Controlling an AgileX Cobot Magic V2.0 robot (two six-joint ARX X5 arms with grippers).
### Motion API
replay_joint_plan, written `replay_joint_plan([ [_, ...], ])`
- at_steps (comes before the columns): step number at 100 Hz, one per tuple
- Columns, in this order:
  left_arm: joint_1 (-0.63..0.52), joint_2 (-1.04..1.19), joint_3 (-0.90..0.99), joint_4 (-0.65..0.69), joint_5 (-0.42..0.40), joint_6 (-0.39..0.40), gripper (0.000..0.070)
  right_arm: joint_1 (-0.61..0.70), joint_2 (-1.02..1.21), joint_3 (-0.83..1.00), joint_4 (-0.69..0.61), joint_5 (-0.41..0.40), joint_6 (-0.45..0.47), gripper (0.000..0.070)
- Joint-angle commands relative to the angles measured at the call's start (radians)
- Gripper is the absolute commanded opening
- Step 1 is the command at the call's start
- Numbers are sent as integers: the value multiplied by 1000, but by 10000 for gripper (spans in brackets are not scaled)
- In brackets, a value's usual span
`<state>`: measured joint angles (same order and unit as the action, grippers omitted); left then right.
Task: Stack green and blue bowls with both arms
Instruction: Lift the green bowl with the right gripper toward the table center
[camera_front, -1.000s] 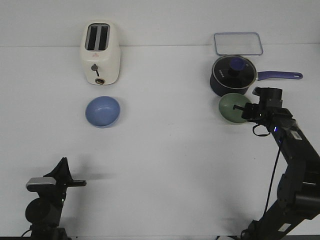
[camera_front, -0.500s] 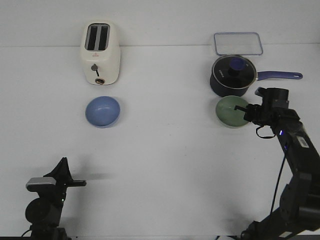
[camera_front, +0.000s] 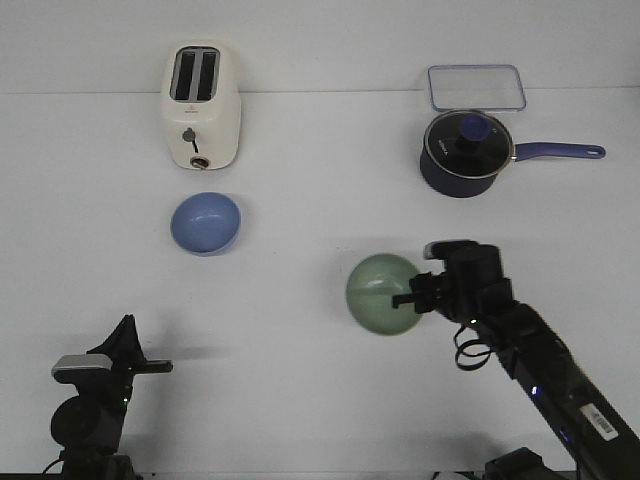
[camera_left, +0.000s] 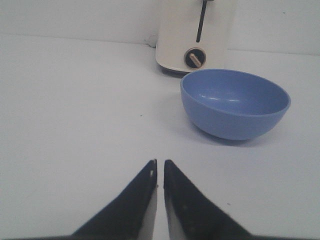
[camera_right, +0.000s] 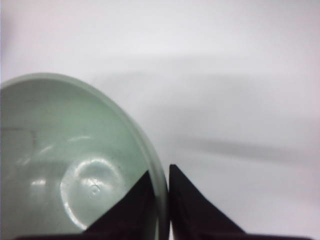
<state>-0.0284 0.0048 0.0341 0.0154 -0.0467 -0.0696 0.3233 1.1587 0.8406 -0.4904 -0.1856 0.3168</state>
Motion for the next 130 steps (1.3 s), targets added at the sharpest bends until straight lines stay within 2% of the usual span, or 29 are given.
replay_joint_plan([
  [1, 2, -2, -19, 16, 3, -3, 15, 101, 21, -11, 37, 42, 69, 4],
  [14, 2, -2, -19, 16, 3, -3, 15, 243, 82, -18, 63, 132, 92, 4],
  [24, 2, -2, -19, 16, 3, -3, 15, 297, 132, -18, 65, 161, 109, 4],
  [52, 2, -2, -19, 16, 2, -3, 15, 326, 221, -18, 86, 167, 110, 13],
  [57, 2, -2, -19, 16, 3, -3, 15, 327, 224, -18, 87, 166, 113, 94],
  [65, 2, -2, -19, 16, 2, -3, 15, 326, 223, -18, 87, 167, 114, 359],
  [69, 2, -2, -19, 16, 2, -3, 15, 326, 217, -18, 87, 167, 113, 434],
  [83, 2, -2, -19, 16, 2, -3, 15, 319, 151, -18, 95, 192, 78, 434],
  [98, 2, -2, -19, 16, 3, -3, 15, 328, -34, -18, 80, 232, 47, 434],
  [112, 2, -2, -19, 16, 3, -3, 15, 393, -294, -47, 32, 343, 22, 423],
  [130, 2, -2, -19, 16, 3, -3, 15, 510, -632, -183, 34, 471, -11, 408],
])
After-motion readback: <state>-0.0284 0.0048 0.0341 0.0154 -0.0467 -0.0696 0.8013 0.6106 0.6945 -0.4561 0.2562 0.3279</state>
